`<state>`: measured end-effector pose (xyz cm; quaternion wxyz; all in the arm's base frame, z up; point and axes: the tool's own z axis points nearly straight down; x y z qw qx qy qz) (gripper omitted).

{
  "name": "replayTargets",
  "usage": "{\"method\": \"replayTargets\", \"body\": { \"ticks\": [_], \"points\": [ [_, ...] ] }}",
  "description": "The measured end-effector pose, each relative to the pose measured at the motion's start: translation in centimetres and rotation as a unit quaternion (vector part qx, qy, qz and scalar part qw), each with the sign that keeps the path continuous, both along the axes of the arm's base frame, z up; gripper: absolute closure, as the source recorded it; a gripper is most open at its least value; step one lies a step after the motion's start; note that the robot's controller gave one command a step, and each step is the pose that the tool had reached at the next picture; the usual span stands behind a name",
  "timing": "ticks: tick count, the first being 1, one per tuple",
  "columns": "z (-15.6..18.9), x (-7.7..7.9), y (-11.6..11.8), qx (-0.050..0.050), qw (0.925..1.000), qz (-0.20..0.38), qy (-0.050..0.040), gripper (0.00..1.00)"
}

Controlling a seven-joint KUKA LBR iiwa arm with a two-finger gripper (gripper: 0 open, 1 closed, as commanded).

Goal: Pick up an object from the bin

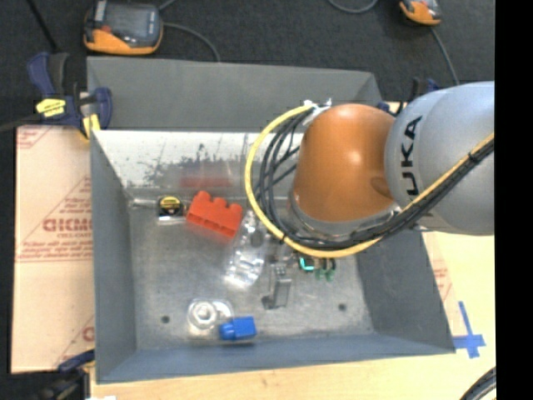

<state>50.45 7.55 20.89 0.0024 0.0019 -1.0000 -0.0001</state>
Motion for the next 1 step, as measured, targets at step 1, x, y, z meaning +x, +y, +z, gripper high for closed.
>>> {"method": "replayTargets", "body": {
  "ticks": [1],
  "points": [
    [-10.98,5.08,3.16,0.0,0.9994,0.034,-0.0009,0.0]
  ]
}}
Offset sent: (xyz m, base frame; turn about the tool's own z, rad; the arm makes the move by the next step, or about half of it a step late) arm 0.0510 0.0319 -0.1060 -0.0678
